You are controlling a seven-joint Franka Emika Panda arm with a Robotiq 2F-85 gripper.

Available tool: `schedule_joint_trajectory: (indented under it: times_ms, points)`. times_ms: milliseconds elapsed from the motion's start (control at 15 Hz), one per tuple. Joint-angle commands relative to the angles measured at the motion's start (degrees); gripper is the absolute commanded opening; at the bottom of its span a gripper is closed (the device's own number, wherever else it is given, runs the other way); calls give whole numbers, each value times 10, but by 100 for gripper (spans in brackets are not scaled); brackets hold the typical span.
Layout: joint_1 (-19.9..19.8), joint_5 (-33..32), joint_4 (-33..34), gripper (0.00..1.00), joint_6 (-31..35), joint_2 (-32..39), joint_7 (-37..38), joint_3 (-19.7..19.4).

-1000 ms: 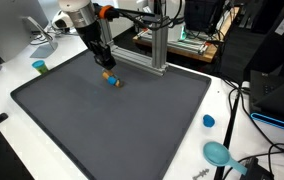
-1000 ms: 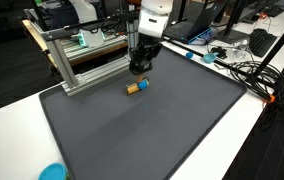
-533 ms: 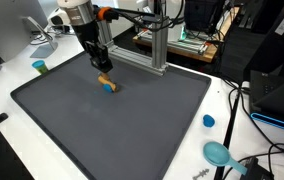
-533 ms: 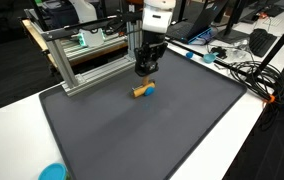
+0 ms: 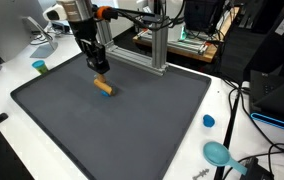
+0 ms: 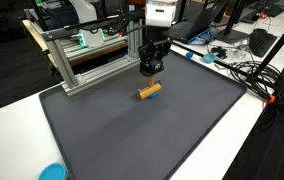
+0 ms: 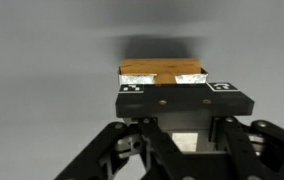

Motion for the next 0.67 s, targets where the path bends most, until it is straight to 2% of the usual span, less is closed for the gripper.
schedule_joint_trajectory:
  times_ms: [0, 400, 600]
  points:
    - [-3, 19, -18, 22, 29, -20, -12, 6]
    - [13, -18, 3, 22, -9, 2, 32, -10]
    - [24, -38, 2, 22, 57, 8, 112, -32]
